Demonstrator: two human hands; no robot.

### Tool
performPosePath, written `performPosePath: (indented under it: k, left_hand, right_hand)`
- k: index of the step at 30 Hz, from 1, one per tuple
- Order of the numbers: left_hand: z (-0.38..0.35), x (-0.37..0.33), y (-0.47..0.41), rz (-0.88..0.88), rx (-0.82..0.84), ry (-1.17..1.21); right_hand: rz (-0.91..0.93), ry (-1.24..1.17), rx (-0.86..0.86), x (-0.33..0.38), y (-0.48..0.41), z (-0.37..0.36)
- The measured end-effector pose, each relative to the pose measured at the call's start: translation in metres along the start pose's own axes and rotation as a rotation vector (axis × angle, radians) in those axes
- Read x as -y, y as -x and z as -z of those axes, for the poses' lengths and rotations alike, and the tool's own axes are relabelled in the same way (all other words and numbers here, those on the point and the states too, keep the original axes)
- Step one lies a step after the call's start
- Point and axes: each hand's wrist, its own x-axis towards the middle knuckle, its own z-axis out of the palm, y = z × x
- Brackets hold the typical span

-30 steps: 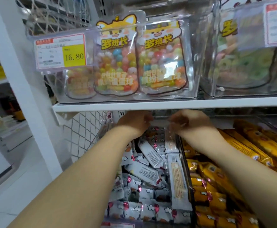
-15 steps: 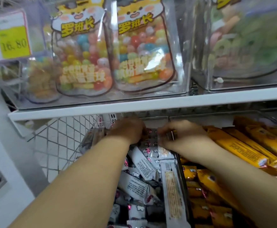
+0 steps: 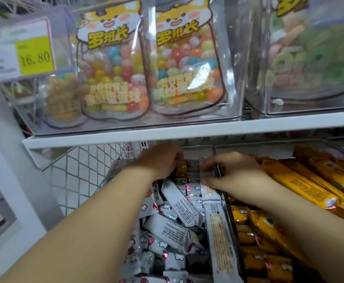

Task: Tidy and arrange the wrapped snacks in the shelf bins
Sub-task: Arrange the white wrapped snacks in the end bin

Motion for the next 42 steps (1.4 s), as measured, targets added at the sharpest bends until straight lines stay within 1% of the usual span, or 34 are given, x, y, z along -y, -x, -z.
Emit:
performPosePath:
  k: [4,7,9,12,13,14,16,17,18,22,24,26,29,36,39,42]
  left_hand:
    - [-0.002,-0.002,0.016,0.032,-0.082,-0.064]
    - [0.003,-0.007,0.029,0.08,-0.127,0.0]
    - [0.01,-0.01,0.037,0.08,-0.146,0.034]
    - [0.012,-0.01,0.049,0.075,-0.218,-0.001]
    - [0.011,-0.01,0.053,0.076,-0.289,-0.016]
    - [0.008,-0.008,0.058,0.064,-0.396,-0.025]
    - [0.004,-0.007,0.069,-0.018,-0.632,0.005]
    - [0.003,-0.008,0.074,-0.051,-0.696,0.044]
    - [0.003,-0.011,0.079,-0.067,-0.723,0.097]
    - [-0.007,-0.033,0.1,-0.042,-0.719,0.315]
    - [-0.014,-0.043,0.111,-0.049,-0.757,0.422]
    - [-0.019,-0.052,0.12,-0.095,-0.822,0.508]
    - [-0.022,-0.068,0.13,-0.234,-0.9,0.519]
    - [-0.014,-0.115,0.136,-0.509,-0.981,0.517]
    - [-0.013,-0.133,0.134,-0.555,-0.954,0.549]
    - [-0.018,-0.141,0.127,-0.512,-0.881,0.565]
  right_hand:
    - [-0.001,0.036,0.016,0.002,0.001,0.002]
    - [0.006,0.051,0.014,0.004,0.001,0.002]
    - [0.011,0.068,0.012,0.004,0.001,0.003]
    - [0.039,0.07,0.007,0.005,0.004,0.003]
    - [0.05,0.058,0.004,0.004,0.005,0.004]
    - [0.059,0.038,-0.003,0.004,0.006,0.005]
    - [0.07,-0.017,-0.02,0.005,0.009,0.007]
    - [0.081,-0.037,-0.032,0.006,0.012,0.008]
    - [0.101,-0.043,-0.043,0.008,0.015,0.01]
    - [0.202,-0.05,-0.029,0.022,0.035,0.019]
    - [0.244,-0.093,-0.039,0.028,0.045,0.022]
    - [0.257,-0.123,-0.074,0.028,0.055,0.023]
    - [0.267,-0.121,-0.122,0.023,0.07,0.023]
    - [0.316,-0.213,-0.308,0.01,0.093,0.042]
    - [0.299,-0.186,-0.357,-0.006,0.106,0.054]
    - [0.23,-0.085,-0.379,-0.029,0.12,0.067]
